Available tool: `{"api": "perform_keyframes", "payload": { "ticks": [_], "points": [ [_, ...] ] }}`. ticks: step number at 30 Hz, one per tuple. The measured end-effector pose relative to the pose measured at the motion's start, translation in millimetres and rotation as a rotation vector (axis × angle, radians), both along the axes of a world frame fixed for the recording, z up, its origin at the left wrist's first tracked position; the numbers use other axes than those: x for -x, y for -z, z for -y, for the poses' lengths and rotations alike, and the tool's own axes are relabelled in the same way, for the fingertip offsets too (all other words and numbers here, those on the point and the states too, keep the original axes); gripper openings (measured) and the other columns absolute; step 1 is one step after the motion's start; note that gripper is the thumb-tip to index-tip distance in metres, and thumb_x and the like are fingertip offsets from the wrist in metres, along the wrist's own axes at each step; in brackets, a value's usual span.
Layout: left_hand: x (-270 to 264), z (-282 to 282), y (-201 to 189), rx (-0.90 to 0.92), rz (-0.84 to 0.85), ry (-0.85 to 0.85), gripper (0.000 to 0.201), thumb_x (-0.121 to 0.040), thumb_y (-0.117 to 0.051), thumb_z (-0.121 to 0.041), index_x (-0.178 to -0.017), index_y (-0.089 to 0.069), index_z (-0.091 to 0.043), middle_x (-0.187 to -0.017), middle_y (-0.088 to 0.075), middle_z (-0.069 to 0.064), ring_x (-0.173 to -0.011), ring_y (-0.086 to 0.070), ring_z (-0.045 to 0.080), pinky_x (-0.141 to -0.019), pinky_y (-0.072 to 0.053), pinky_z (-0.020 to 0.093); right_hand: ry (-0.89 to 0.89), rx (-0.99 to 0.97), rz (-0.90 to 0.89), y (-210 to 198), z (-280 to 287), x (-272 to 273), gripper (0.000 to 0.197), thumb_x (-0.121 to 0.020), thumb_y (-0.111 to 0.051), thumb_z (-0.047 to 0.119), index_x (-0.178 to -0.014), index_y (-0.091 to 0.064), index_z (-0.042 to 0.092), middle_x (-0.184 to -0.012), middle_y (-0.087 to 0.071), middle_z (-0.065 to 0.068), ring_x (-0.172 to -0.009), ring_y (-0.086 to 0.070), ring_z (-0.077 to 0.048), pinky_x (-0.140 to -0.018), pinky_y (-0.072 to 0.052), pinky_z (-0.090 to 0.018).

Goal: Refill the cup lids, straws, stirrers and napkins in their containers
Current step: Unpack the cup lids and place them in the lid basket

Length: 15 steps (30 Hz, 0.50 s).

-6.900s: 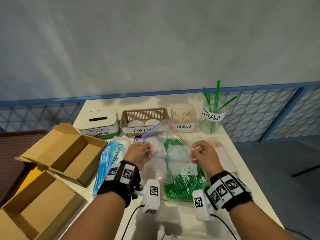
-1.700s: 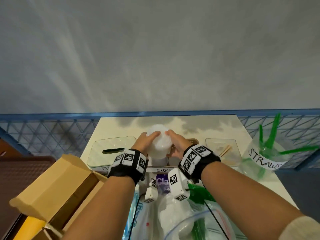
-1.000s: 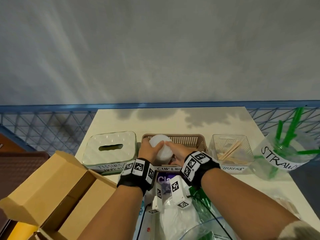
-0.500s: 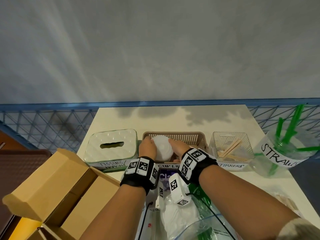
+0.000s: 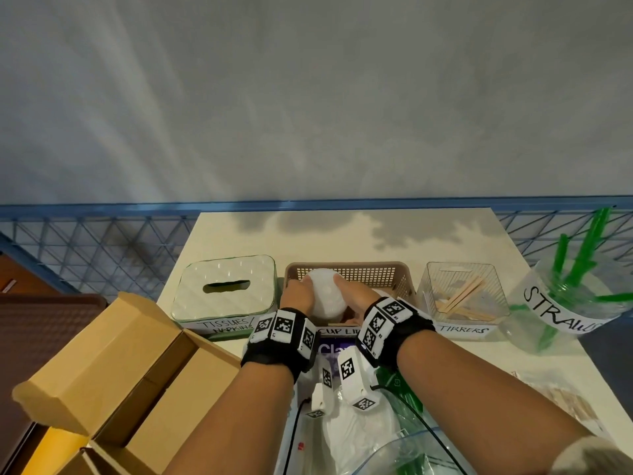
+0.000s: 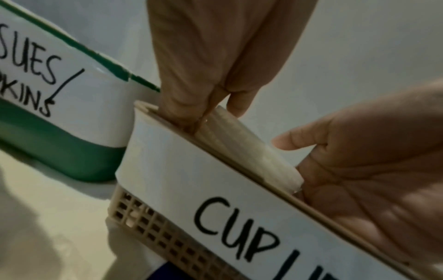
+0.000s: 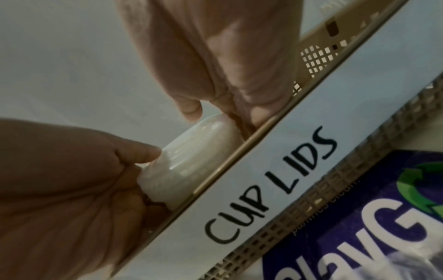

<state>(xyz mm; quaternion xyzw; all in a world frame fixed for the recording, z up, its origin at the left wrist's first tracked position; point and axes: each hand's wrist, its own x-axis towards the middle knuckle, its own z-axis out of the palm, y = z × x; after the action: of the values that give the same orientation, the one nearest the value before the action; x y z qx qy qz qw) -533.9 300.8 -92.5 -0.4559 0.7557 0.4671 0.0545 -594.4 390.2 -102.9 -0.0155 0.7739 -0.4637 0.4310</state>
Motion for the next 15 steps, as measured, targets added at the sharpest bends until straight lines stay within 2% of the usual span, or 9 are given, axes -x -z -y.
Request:
{"api": "perform_keyframes", "payload": {
  "ticks": [4,7,9,12,15],
  "points": [
    [1,4,-2,-0.133,0.010,-0.036,0.060,-0.102,-0.017,-0.038,-0.137,-0.035,0.007,-0.141,-0.041,0.024,-0.130,-0.042,0.034,-0.108,-0.032,0.035,0.074,0.044,0.057,16,7,4,0.068,-0.092,-0.031,0.057,-0.137,-0.042,0.007,-0.137,-0.050,-0.015,-0.123,-0.050,-0.031,-0.108,-0.037,-0.044],
    [3,7,0,-0.226,-0.014,-0.066,0.062,-0.101,-0.020,-0.042,-0.139,-0.034,0.005,-0.142,-0.041,0.023,-0.130,-0.042,0.034,-0.110,-0.032,0.035,0.036,0.047,0.009,13,7,2,0.063,-0.096,-0.031,0.051,-0.140,-0.036,0.006,-0.141,-0.045,-0.012,-0.127,-0.046,-0.032,-0.108,-0.036,-0.044],
    [3,4,0,-0.308,-0.065,-0.102,0.066,-0.099,-0.024,-0.048,-0.139,-0.035,0.003,-0.141,-0.043,0.022,-0.127,-0.045,0.034,-0.110,-0.034,0.040,0.019,0.051,-0.018,14,8,2,0.063,-0.095,-0.032,0.049,-0.143,-0.030,0.007,-0.143,-0.042,-0.014,-0.128,-0.044,-0.033,-0.109,-0.035,-0.045],
    [3,2,1,-0.333,-0.075,-0.114,0.068,-0.097,-0.028,-0.051,-0.140,-0.034,0.002,-0.140,-0.044,0.021,-0.126,-0.046,0.035,-0.109,-0.036,0.042,0.056,0.052,0.010,12,5,3,0.062,-0.095,-0.034,0.049,-0.144,-0.028,0.010,-0.143,-0.042,-0.013,-0.127,-0.045,-0.033,-0.105,-0.039,-0.044],
    [4,5,1,-0.319,-0.028,-0.079,0.070,-0.097,-0.023,-0.053,-0.140,-0.035,0.001,-0.141,-0.043,0.020,-0.128,-0.045,0.034,-0.109,-0.035,0.038,0.056,0.051,0.040,9,3,3,0.059,-0.097,-0.034,0.048,-0.142,-0.031,0.009,-0.143,-0.042,-0.011,-0.127,-0.044,-0.034,-0.101,-0.041,-0.041]
  ]
}}
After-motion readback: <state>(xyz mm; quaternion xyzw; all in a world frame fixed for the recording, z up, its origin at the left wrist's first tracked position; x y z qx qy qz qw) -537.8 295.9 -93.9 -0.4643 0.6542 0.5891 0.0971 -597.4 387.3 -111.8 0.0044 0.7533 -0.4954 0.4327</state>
